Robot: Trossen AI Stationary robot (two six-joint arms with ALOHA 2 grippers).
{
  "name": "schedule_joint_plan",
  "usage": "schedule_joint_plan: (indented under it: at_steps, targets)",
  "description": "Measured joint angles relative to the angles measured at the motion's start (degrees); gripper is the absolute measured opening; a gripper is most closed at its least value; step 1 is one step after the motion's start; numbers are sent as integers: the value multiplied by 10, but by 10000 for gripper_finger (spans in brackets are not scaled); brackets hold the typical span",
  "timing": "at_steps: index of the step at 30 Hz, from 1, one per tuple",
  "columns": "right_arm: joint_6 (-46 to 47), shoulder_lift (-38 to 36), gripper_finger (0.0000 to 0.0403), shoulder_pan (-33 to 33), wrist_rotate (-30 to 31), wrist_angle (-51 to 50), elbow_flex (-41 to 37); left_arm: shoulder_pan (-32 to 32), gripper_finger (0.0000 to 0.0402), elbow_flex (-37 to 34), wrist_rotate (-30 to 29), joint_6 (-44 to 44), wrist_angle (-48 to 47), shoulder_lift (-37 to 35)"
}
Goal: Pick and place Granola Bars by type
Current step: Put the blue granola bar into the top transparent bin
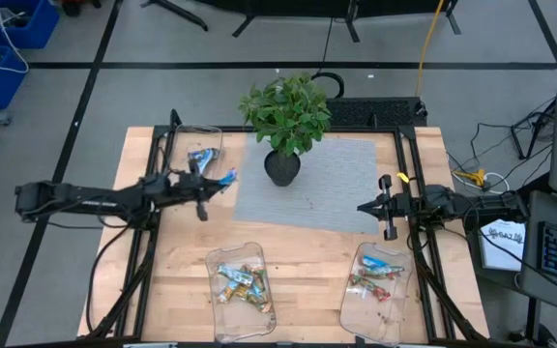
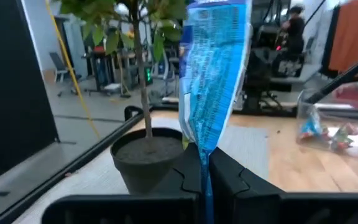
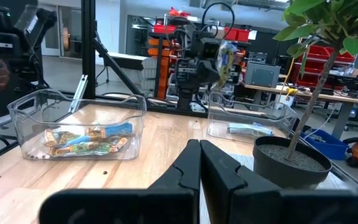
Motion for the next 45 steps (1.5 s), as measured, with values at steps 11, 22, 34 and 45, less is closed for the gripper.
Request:
schedule_joint_plan:
  at_steps: [11, 22, 34, 45]
  targets:
    - [0, 0, 0, 0, 0, 0, 0, 0, 8, -22, -11, -15, -38, -91]
    - [0, 0, 0, 0, 0, 0, 0, 0, 8, -21, -248, -27, -65, -90]
    - [0, 0, 0, 0, 0, 0, 0, 0, 8, -21, -521, -130, -161, -89]
    - [0, 0, 0, 0, 0, 0, 0, 58, 8, 199, -401, -289, -571, -70]
